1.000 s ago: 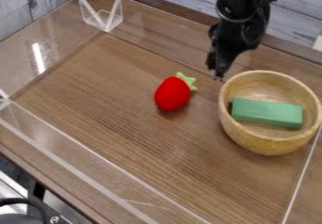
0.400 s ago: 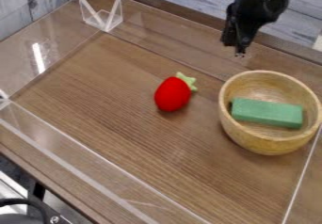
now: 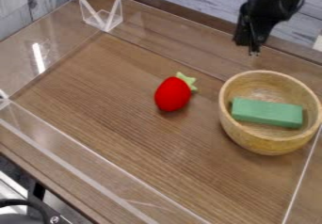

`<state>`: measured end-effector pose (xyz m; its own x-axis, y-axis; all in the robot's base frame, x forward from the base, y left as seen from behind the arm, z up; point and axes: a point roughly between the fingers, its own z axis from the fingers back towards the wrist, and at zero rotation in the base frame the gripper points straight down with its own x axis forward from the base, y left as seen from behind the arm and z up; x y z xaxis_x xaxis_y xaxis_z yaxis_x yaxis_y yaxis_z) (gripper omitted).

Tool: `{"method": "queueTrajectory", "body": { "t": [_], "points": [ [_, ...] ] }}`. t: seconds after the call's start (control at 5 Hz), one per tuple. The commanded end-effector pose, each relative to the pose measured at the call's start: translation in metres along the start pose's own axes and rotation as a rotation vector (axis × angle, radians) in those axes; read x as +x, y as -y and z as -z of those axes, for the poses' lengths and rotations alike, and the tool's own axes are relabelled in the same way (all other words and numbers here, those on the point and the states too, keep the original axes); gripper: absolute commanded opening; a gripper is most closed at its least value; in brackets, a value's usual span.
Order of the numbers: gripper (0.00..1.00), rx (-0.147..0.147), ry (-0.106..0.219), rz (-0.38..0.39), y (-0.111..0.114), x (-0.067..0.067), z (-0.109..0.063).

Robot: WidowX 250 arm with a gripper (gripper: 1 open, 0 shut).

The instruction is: Put the green block in the brown bowl

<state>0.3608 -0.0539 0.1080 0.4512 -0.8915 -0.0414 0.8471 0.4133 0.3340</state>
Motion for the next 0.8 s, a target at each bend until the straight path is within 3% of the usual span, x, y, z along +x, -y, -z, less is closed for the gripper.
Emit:
{"method": "queueTrajectory", "body": {
  "t": [0.0, 0.4, 0.6],
  "points": [
    [0.0, 0.046, 0.066, 0.024, -0.017, 0.01, -0.01],
    [0.0, 0.036, 0.099, 0.091, -0.008, 0.016, -0.009],
    [0.0, 0.029, 0.09, 0.053, -0.003, 0.019, -0.005]
  ]
}}
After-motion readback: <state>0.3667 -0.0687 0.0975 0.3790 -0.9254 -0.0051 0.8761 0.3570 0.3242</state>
